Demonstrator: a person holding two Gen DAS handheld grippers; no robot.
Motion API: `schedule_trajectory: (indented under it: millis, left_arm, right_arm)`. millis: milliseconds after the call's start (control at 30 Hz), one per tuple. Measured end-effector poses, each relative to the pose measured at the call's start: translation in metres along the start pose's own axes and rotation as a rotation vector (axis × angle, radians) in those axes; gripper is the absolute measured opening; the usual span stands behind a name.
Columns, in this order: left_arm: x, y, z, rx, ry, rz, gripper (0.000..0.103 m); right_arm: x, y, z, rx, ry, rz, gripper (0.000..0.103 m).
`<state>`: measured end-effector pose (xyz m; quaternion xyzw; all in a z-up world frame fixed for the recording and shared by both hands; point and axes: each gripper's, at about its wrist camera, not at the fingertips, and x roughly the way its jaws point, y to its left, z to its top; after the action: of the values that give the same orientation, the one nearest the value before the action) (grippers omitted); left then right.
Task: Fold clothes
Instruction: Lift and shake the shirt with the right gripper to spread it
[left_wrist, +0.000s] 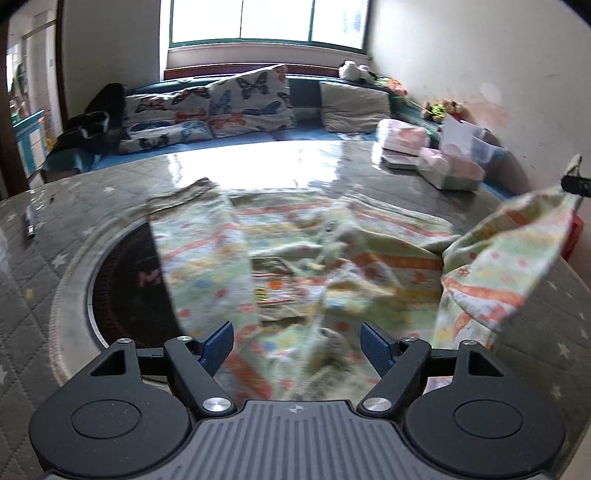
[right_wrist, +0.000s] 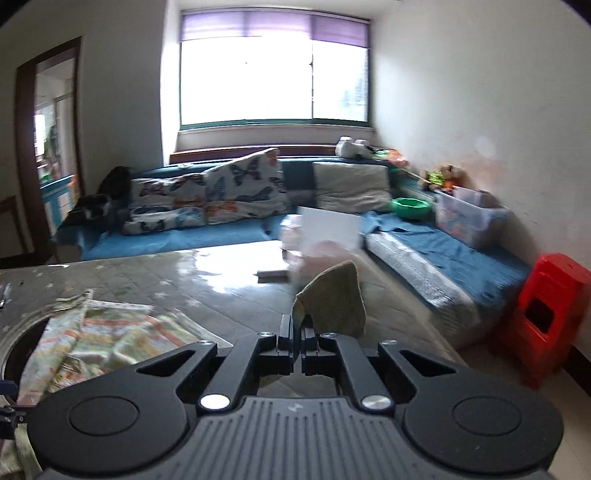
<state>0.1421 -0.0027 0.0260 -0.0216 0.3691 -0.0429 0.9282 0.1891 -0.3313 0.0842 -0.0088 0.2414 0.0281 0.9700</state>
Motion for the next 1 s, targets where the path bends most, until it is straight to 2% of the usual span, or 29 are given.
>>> schedule_trajectory:
  millis: [300, 433, 500, 567, 633, 700, 800, 867, 1000]
  left_arm:
    - [0.006, -0.039, -0.011, 0.091, 0.036, -0.066, 0.078]
    - [0.011, -0.052, -0.016, 0.130, 0.056, -0.087, 0.078]
    - [0.013, -0.057, -0.018, 0.151, 0.063, -0.092, 0.079]
    - [0.013, -0.060, -0.020, 0.166, 0.066, -0.097, 0.079]
    - [0.014, -0.062, -0.020, 0.176, 0.071, -0.103, 0.079]
    - [0.016, -0.064, -0.020, 0.180, 0.076, -0.110, 0.079]
    - [0.018, -0.069, -0.021, 0.188, 0.086, -0.113, 0.080]
    - [0.019, -0.072, -0.023, 0.194, 0.092, -0.113, 0.079]
    - [0.018, -0.073, -0.023, 0.193, 0.096, -0.115, 0.080]
  right_arm:
    - [-0.043, -0.056, -0.061, 0.125, 0.073, -0.089, 0.003]
    - [-0.042, -0.078, -0.092, 0.173, 0.154, -0.145, 0.006]
    - [-0.041, -0.090, -0.107, 0.189, 0.199, -0.192, 0.011]
    - [-0.045, -0.100, -0.113, 0.206, 0.209, -0.236, 0.013]
    - [-0.050, -0.102, -0.112, 0.185, 0.186, -0.263, 0.018]
    - [-0.056, -0.105, -0.111, 0.164, 0.163, -0.288, 0.018]
    - [-0.046, -0.095, -0.105, 0.154, 0.166, -0.198, 0.019]
    - [-0.036, -0.086, -0.104, 0.135, 0.174, -0.157, 0.026]
    - [0.001, -0.064, -0.098, 0.104, 0.219, -0.084, 0.027]
